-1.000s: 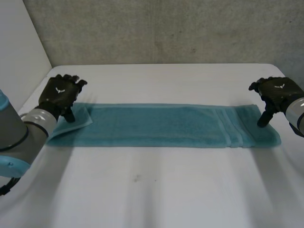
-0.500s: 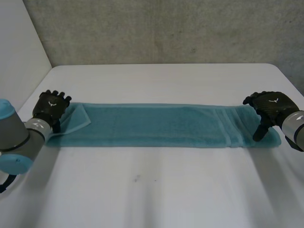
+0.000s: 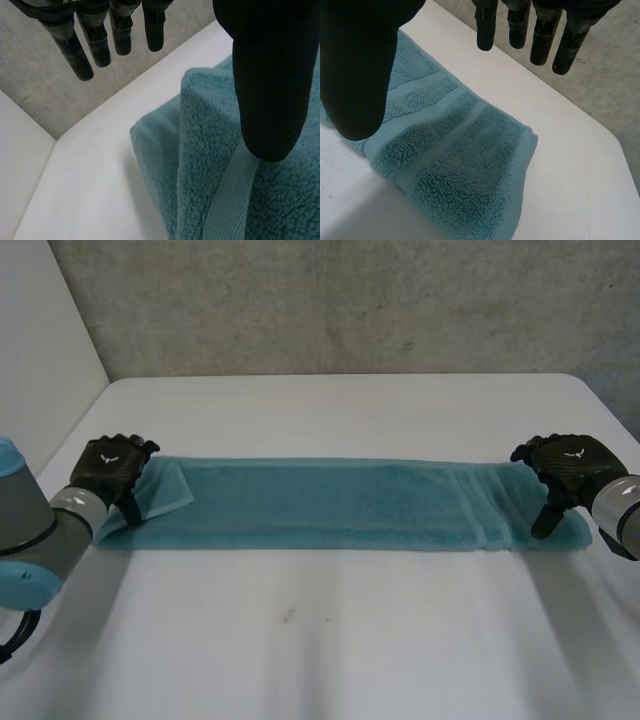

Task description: Fold the laundry

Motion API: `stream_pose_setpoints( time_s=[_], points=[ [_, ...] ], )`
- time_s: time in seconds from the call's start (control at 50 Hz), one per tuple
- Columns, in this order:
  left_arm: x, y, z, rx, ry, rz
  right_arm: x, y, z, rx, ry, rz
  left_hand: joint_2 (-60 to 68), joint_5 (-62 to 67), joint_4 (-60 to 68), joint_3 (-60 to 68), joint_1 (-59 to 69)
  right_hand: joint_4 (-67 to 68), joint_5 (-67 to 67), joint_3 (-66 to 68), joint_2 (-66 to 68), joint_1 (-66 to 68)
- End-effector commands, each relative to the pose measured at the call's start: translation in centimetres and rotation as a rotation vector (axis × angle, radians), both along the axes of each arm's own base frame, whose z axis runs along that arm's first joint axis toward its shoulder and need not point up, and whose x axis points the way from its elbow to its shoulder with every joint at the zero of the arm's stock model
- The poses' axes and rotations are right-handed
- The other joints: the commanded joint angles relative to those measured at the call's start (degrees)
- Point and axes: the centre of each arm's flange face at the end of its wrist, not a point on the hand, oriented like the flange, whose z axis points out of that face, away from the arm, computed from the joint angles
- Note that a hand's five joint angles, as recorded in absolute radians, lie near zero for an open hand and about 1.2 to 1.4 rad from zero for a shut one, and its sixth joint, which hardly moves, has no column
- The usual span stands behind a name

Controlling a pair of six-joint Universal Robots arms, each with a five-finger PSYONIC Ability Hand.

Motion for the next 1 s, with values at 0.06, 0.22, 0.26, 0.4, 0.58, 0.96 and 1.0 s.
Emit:
stream_pose_setpoints(
  time_s=[0.06,0.22,0.26,0.4,0.58,0.96,1.0],
  points=[
    [0.2,-1.4,-1.3,0.004,-0.008,0.007,0.0,-0.1,0.0,-0.002,0.002,-0.002,2.14,2.09,2.11,1.88,1.89,-3.41,-4.13,-2.37,-2.65,-2.02],
    [0.6,-3.9,-1.1,-0.114,-0.112,0.012,0.1,0.0,0.0,-0.002,0.004,0.002,2.30,2.26,2.28,2.04,2.06,-3.41,-4.13,-2.37,-2.65,-2.02],
    [0.8,-4.5,-0.9,-0.147,-0.129,0.022,0.0,0.0,0.0,-0.001,0.004,0.000,2.31,2.26,2.28,2.04,2.06,-3.41,-4.13,-2.37,-2.65,-2.02],
    [1.4,-6.5,0.2,-0.261,-0.154,0.104,0.1,0.1,-0.1,0.002,0.004,0.003,2.47,2.43,2.45,2.21,2.23,-3.41,-4.13,-2.37,-2.65,-2.02],
    [1.5,-6.4,0.1,-0.273,-0.208,0.115,0.1,0.2,-0.2,0.004,0.003,0.005,2.31,2.26,2.28,2.04,2.06,-3.41,-4.13,-2.37,-2.65,-2.02],
    [-1.2,2.3,6.4,-0.293,-0.108,0.043,-1.1,0.0,-1.5,0.029,-0.028,0.030,0.96,0.91,0.94,0.70,0.71,11.31,10.59,12.34,12.07,12.70],
    [-1.3,2.8,6.5,-0.285,-0.087,0.040,-1.2,-0.2,-1.8,0.039,-0.028,0.029,0.96,0.91,0.94,0.70,0.71,11.48,10.76,12.51,12.24,12.87]
  ],
)
